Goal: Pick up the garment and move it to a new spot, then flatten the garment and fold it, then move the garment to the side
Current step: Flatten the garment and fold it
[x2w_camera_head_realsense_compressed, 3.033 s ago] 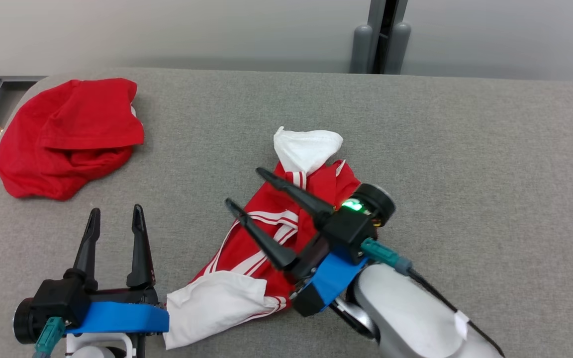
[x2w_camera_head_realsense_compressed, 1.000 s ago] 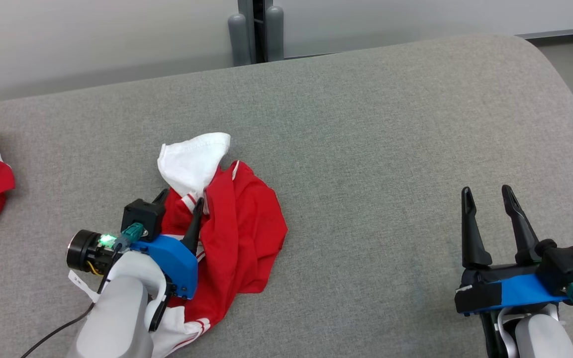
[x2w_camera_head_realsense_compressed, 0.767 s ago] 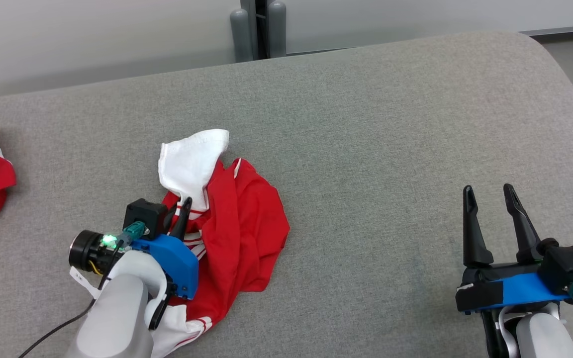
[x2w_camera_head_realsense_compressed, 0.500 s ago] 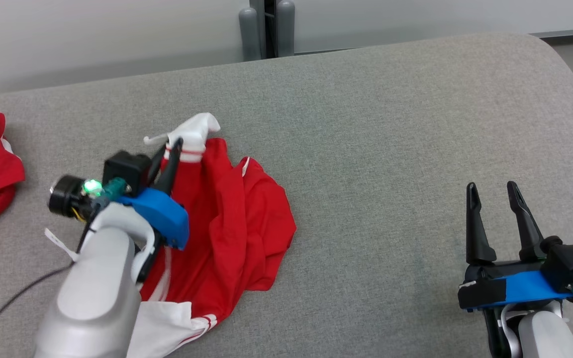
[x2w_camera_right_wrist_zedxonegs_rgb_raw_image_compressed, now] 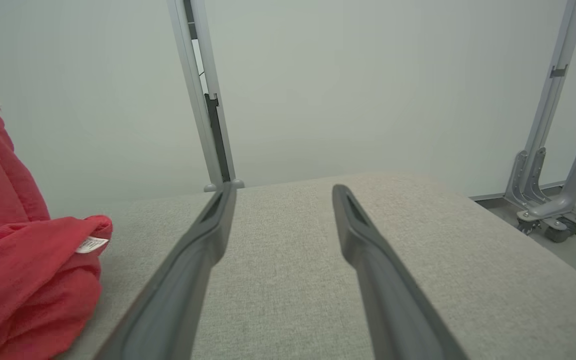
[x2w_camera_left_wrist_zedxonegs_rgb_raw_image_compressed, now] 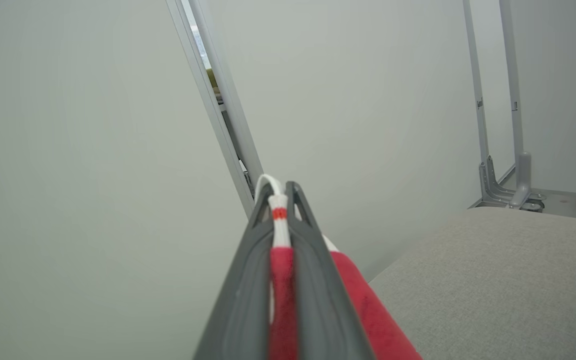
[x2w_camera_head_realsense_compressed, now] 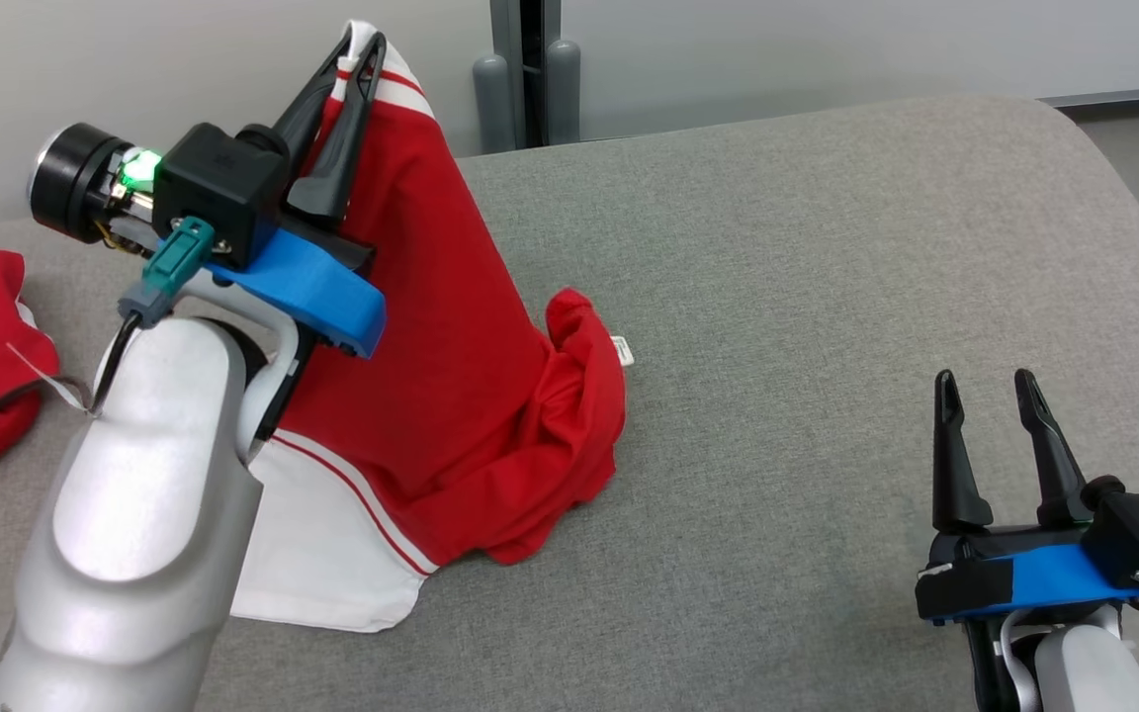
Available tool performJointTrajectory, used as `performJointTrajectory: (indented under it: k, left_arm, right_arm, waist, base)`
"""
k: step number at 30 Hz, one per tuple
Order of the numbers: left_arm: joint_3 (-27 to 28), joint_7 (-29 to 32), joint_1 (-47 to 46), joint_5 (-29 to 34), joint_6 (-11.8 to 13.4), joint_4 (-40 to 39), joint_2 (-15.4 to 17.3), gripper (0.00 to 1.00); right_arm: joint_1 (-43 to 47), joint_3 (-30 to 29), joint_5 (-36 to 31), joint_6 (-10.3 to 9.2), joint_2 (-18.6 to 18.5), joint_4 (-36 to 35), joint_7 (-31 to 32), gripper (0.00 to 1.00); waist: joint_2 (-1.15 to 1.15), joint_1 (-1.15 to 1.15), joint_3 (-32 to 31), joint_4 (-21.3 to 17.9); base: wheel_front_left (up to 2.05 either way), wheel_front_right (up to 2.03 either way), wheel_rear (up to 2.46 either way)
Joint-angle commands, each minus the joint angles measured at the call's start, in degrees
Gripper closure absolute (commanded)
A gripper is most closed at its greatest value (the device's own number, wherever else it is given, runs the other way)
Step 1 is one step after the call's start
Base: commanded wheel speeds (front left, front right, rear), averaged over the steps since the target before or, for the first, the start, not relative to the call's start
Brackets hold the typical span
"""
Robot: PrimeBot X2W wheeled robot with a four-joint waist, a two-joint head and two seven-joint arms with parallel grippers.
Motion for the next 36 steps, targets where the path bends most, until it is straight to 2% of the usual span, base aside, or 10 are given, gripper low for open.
performJointTrajectory:
  k: [1, 7, 13, 20, 26, 27, 28, 32, 36]
  left_arm:
    - [0.1, 0.4, 1.4, -0.4, -0.1, -0.3, 0.7, 1.00]
    - [1.6, 1.5, 3.4, -1.3, 0.8, -2.1, 2.8, 1.00]
    - [3.5, 1.1, 1.5, -1.2, 1.5, 0.3, 5.9, 1.00]
    - [4.3, -1.5, -4.6, 0.1, 1.1, 6.9, 10.5, 1.00]
    - [4.8, -4.8, -8.0, 0.3, 1.3, 16.0, 12.7, 1.00]
    - [4.8, -5.5, -8.1, 0.3, 1.6, 17.7, 12.9, 0.67]
    - [5.1, -6.4, -8.2, 0.3, 2.1, 19.1, 13.0, 0.00]
    - [5.0, -8.7, -7.4, -0.2, 2.6, 23.3, 12.1, 0.00]
    - [5.7, -9.9, -6.3, -1.3, 3.3, 23.7, 10.7, 0.00]
  right_arm:
    - [0.3, 0.0, 0.4, -0.03, 0.2, 0.1, 0.0, 0.00]
    - [-0.3, 0.2, 0.3, -0.03, 0.2, 0.0, 0.0, 0.00]
    - [-1.9, 0.6, 0.2, -0.04, 0.1, 0.1, 0.0, 0.00]
    - [-4.2, 0.6, 0.8, -0.04, 0.1, 0.0, 0.0, 0.00]
    - [-5.3, 0.4, 1.4, -0.03, 0.1, -0.1, 0.0, 0.00]
    - [-5.3, 0.3, 1.6, -0.04, 0.1, 0.0, 0.0, 0.00]
    - [-5.4, 0.3, 1.6, -0.03, 0.1, 0.0, 0.0, 0.00]
    - [-5.6, -0.1, 1.4, -0.04, 0.2, 0.1, 0.0, 0.00]
    - [-5.5, -0.5, 0.6, -0.04, 0.1, 0.2, 0.0, 0.00]
  waist:
    - [0.00, 0.00, 0.0, -0.2]
    - [0.00, 0.00, 0.8, -1.5]
    - [0.00, 0.00, 3.5, -3.6]
    - [0.00, 0.00, 8.1, -7.1]
    - [0.00, 0.00, 11.2, -8.9]
    - [0.00, 0.00, 11.5, -8.9]
    - [0.00, 0.00, 11.6, -9.0]
    - [0.00, 0.00, 11.8, -8.2]
    - [0.00, 0.00, 10.7, -6.5]
  base:
    - [0.00, 0.00, 0.00]
    - [0.00, 0.00, 0.00]
    - [0.00, 0.00, 0.00]
    - [0.00, 0.00, 0.00]
    - [0.00, 0.00, 0.00]
    - [0.00, 0.00, 0.00]
    - [0.00, 0.00, 0.00]
    - [0.00, 0.00, 0.00]
    - [0.00, 0.00, 0.00]
